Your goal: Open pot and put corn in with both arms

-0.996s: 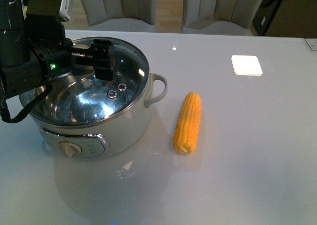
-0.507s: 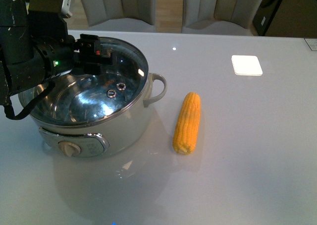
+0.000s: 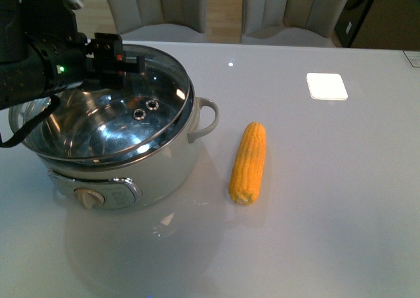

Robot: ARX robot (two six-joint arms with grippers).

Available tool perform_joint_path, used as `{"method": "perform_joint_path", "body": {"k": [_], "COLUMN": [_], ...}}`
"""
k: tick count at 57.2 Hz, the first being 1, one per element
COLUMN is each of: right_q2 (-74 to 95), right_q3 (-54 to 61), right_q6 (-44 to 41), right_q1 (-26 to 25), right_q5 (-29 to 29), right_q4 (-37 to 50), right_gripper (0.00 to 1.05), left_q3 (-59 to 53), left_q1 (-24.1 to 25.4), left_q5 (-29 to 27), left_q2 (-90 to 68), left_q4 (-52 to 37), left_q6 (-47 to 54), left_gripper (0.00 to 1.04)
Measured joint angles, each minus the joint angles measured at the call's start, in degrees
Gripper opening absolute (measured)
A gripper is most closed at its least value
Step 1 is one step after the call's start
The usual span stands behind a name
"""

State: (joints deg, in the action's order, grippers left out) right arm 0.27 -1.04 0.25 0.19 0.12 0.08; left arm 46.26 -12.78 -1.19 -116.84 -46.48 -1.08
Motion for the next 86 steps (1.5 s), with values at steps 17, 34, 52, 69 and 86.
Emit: {"method": "perform_joint_path", "body": {"k": [17, 34, 52, 69, 86], "right_q2": [0.0, 0.0, 0.0, 0.0, 0.0], "right_q3": [0.0, 0.0, 0.0, 0.0, 0.0], "right_q6": [0.0, 0.0, 0.0, 0.0, 0.0], "right_q1": [0.0, 0.0, 0.0, 0.0, 0.0], "right_q5": [0.0, 0.0, 0.0, 0.0, 0.0], "right_q4": [0.0, 0.0, 0.0, 0.0, 0.0], "right_gripper": [0.96, 0.96, 0.96, 0.96, 0.96], "left_q3": [-0.1, -7.9, -11.3, -9.2, -0.3], "left_q1": [4.0, 15.9, 34.8, 43.9, 42.5], "left_q5": [0.6, 6.0, 13.0, 16.4, 15.8], "left_q2": [8.9, 16.7, 12.3, -4.0, -20.5], "left_q4": [3.8, -0.3, -8.2, -17.9, -23.7], "left_q6": [0.0, 3.3, 8.1, 11.7, 12.5], "left_gripper": [0.41, 0.41, 0.41, 0.41, 0.41]}}
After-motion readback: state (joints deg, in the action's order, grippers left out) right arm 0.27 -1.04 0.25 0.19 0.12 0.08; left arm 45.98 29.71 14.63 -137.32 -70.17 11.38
